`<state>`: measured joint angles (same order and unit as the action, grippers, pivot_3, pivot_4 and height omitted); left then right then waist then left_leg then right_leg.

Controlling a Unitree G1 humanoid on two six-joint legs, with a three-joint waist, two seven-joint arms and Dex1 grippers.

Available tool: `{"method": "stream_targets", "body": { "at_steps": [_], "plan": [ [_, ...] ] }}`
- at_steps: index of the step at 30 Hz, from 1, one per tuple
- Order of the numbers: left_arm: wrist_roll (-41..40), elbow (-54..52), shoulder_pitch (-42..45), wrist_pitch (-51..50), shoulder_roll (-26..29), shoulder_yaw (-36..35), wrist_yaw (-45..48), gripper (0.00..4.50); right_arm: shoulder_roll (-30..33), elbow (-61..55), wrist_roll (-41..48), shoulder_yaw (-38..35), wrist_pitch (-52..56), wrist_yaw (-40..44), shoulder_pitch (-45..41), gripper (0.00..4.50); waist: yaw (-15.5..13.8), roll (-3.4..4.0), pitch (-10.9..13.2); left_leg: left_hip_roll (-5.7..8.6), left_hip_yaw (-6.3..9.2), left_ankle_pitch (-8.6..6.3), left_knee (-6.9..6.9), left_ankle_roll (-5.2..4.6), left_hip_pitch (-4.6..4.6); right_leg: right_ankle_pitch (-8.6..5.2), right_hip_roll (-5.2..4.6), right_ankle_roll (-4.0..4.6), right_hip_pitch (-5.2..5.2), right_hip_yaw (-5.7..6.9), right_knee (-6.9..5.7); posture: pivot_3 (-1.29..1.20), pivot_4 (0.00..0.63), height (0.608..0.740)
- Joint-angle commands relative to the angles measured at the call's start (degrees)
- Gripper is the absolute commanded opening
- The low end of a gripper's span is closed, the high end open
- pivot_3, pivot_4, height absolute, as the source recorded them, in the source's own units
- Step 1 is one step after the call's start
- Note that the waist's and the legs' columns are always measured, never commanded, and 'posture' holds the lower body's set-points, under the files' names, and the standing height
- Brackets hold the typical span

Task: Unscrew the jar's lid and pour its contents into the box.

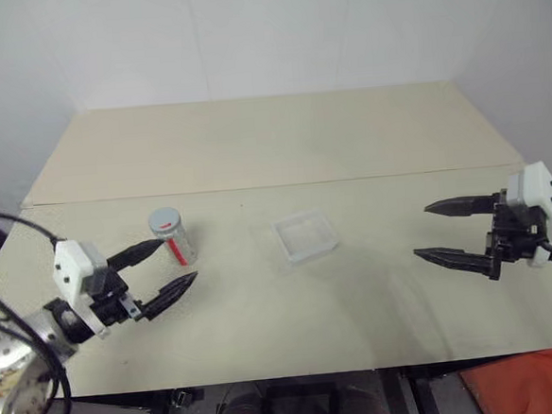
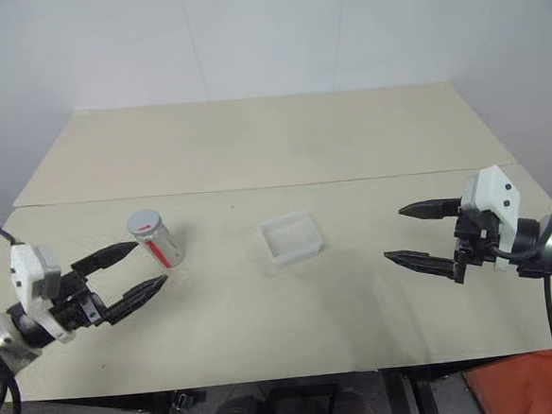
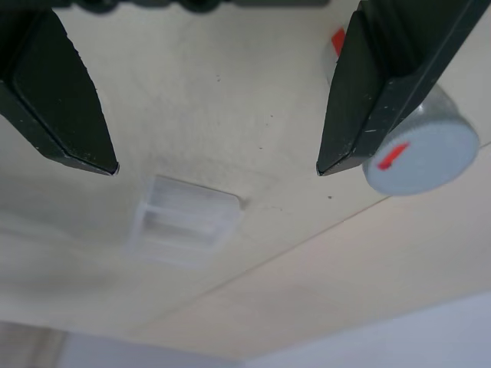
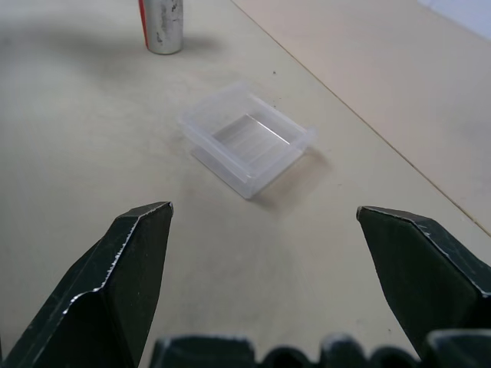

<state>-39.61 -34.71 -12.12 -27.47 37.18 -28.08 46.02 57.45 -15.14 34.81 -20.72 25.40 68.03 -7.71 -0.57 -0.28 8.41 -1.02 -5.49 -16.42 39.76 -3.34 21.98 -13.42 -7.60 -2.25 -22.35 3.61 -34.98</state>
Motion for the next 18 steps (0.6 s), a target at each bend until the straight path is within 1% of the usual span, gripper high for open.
{"method": "stream_targets", "body": {
  "at_steps": [1, 5, 6, 8, 10, 14, 18],
  "plan": [
    [2.29, -7.04, -2.81, 2.15, -6.67, 0.69, -9.99, 4.50, 0.32, -0.24, 0.31, -0.49, -1.15, 0.57, -1.04, 4.47, -0.09, 0.00, 0.00, 0.00, 0.01, 0.00, 0.01, -0.01, 0.00, 0.00, 0.00, 0.00, 0.01, 0.00, 0.01, 0.00, 0.150, 0.740],
    [12.78, -10.67, -6.46, 6.66, -15.70, 7.52, -20.10, 4.50, 0.35, -0.30, 0.40, -0.35, -0.88, 0.86, -1.26, 4.47, -0.49, 0.00, 0.00, 0.05, 0.07, -0.03, 0.02, -0.06, -0.04, 0.01, -0.04, 0.02, 0.10, 0.04, 0.01, 0.00, 0.150, 0.740],
    [16.60, -10.09, -6.73, 8.43, -18.21, 9.34, -23.43, 4.50, 0.34, -0.41, 0.47, -0.40, -0.81, 0.87, -1.21, 4.47, -0.54, 0.00, 0.00, 0.05, 0.07, -0.06, 0.03, -0.10, -0.04, 0.01, -0.04, 0.02, 0.10, 0.04, 0.01, 0.00, 0.150, 0.740],
    [23.19, -7.47, -6.66, 11.80, -21.56, 12.03, -28.25, 4.50, 0.27, -0.71, 0.60, -0.51, -0.73, 0.86, -0.98, 4.47, -0.59, 0.00, -0.01, 0.06, 0.07, -0.12, 0.03, -0.20, -0.03, 0.02, -0.04, 0.03, 0.10, 0.03, 0.00, 0.00, 0.150, 0.740],
    [26.76, -4.18, -5.46, 14.01, -23.58, 13.46, -30.90, 4.50, 0.17, -0.91, 0.74, -0.52, -0.69, 0.81, -0.90, 4.47, -0.61, 0.01, -0.01, 0.06, 0.07, -0.26, 0.02, -0.45, -0.05, 0.02, -0.04, 0.04, 0.10, 0.04, 0.00, 0.00, 0.150, 0.740],
    [31.41, 0.69, -1.24, 16.58, -26.12, 16.20, -35.12, 4.50, 0.03, -1.17, 0.87, -0.61, -0.76, 0.66, -0.82, 4.47, -0.67, 0.01, -0.01, 0.06, 0.08, -0.31, 0.05, -0.54, -0.01, 0.02, -0.04, 0.04, 0.08, 0.08, 0.00, 0.00, 0.150, 0.740],
    [33.88, 4.01, 2.17, 17.27, -28.60, 19.29, -37.83, 4.50, -0.11, -1.89, 1.23, -1.21, -0.62, 0.35, -0.45, 4.47, -0.74, 0.01, -0.01, 0.06, 0.07, -0.32, 0.07, -0.56, 0.01, 0.04, -0.04, 0.01, 0.08, 0.09, 0.01, 0.00, 0.150, 0.740]
  ]
}}
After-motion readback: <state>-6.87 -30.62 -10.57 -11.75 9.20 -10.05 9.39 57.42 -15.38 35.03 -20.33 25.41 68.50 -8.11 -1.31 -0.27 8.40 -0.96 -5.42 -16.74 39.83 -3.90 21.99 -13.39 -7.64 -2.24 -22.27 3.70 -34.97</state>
